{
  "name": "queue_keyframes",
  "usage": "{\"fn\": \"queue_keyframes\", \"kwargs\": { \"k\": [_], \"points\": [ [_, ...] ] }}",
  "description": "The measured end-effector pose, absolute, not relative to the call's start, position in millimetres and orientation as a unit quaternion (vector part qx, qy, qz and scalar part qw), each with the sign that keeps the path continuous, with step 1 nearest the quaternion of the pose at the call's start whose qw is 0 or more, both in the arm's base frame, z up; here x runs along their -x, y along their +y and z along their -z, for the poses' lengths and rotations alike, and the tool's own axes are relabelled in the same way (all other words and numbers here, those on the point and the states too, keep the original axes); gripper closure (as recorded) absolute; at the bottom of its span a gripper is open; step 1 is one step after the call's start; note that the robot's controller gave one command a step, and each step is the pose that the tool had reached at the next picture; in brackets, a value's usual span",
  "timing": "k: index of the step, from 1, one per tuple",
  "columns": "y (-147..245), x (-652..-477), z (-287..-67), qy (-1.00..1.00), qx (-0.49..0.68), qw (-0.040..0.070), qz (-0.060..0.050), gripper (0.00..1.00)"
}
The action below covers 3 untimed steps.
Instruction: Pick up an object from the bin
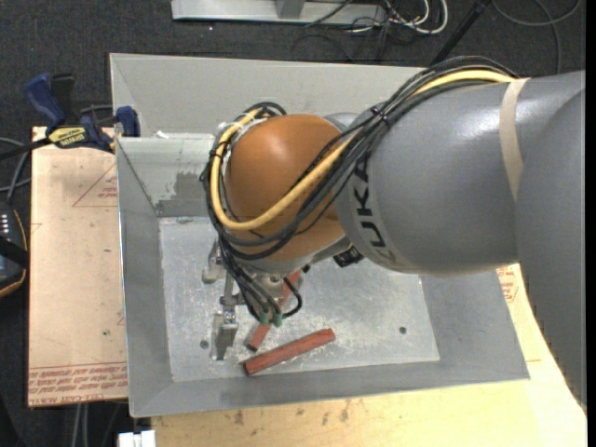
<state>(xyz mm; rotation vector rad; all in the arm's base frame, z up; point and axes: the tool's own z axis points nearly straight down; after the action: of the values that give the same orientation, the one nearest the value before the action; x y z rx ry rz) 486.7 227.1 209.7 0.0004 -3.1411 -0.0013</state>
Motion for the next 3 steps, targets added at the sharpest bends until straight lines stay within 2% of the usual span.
{"fn": "queue_keyframes", "kwargs": {
  "k": [1,2,3],
  "points": [
    [193.9,-506.2,-155.2,-1.000,-0.008,-0.003,0.002,0.00],
    [165.1,-511.1,-100.0,-0.999,-0.048,-0.001,0.001,0.00],
    [148.9,-489.7,-103.8,-1.000,-0.024,0.002,0.000,0.00]
  ]
}}
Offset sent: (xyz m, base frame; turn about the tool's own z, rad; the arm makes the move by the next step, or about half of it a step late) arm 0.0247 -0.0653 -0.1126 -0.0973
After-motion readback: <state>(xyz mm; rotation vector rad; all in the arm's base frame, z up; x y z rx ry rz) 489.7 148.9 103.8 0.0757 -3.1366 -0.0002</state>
